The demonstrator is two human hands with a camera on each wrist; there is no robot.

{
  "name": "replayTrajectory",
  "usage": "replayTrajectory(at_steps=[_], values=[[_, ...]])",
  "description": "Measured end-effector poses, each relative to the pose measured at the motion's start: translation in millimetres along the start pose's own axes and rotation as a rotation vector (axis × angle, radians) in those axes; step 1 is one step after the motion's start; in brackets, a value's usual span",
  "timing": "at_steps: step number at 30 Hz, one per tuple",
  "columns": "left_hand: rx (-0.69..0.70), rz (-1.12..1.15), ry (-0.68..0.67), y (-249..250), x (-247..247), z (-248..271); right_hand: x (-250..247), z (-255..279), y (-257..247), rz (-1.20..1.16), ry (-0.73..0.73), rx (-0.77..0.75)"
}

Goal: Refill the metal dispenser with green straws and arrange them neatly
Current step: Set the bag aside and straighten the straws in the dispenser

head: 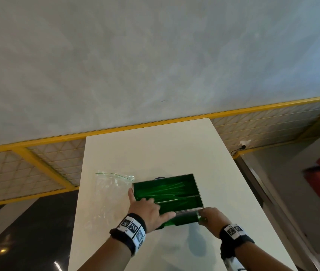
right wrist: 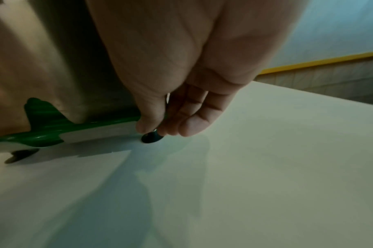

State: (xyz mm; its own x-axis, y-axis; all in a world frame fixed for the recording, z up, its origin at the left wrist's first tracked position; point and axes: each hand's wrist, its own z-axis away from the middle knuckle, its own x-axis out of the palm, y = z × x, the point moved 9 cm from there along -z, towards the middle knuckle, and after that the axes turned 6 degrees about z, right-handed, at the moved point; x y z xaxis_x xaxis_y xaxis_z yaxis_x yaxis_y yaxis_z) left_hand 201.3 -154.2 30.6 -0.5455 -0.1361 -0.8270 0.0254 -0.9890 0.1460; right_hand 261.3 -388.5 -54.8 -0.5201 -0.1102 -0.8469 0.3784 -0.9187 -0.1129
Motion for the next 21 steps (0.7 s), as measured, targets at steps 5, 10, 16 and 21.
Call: replayTrajectory(at_steps=[5, 10, 16, 21], values=[[-0.005, -0.014, -0.056, 1.1, 0.7, -3.2, 3.2, 3.9, 4.6, 0.046, 0.029, -0.083], [0.045, 0.05, 0.017, -8.2, -5.2, 2.2, -15.0, 34.1, 17.1, 0.109, 0.074, -0.072], [0.035, 0.319, 0.161, -25.2, -15.9, 4.5, -82.6, 106.1, 54.1, 0.061, 0.171, -0.059], [0.011, 0.45, 0.336, -46.3, -36.4, 3.5, -185.2, 119.2, 36.2, 0.002, 0.397, -0.174]])
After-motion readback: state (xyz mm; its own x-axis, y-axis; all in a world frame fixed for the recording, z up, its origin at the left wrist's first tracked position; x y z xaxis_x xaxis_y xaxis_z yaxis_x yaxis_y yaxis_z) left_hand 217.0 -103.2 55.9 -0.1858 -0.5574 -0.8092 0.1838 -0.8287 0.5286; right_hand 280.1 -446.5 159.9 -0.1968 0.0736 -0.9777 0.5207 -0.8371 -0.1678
